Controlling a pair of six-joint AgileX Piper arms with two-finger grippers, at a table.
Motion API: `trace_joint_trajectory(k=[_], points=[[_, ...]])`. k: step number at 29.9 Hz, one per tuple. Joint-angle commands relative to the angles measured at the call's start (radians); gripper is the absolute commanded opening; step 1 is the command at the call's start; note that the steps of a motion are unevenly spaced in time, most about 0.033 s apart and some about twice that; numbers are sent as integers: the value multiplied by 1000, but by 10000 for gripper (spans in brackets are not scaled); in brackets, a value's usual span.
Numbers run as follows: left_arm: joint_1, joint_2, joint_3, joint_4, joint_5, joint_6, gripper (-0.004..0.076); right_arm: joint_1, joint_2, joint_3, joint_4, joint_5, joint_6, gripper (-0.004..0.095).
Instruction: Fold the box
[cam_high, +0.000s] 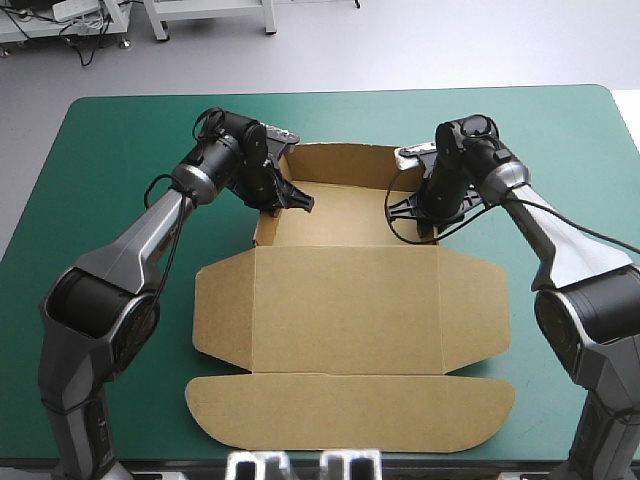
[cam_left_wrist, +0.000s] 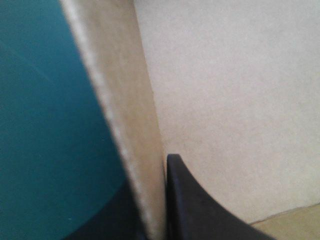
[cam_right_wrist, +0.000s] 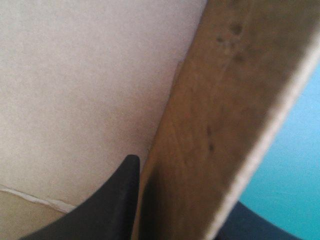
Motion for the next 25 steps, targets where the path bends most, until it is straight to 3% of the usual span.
trace_joint_trajectory(k=[1, 4, 6, 12, 15, 25], points=[[-34, -67, -35, -134, 51, 36, -8, 12, -43, -22, 51, 2, 10, -20], [-34, -67, -35, -143, 51, 52, 13, 10, -43, -22, 41, 2, 10, 8], [-34, -71, -35, -141, 51, 95, 75, 10, -43, -22, 26, 2, 10, 75], [-32, -86, -37, -106, 53, 90, 442, 10, -43, -22, 25, 2, 16, 509], [-32, -94, -37, -64, 53, 41, 561, 10, -43, -24, 25, 2, 35, 677], [-12, -143, -37, -3, 53, 38, 584, 10, -73, -49, 21, 2, 35, 700]])
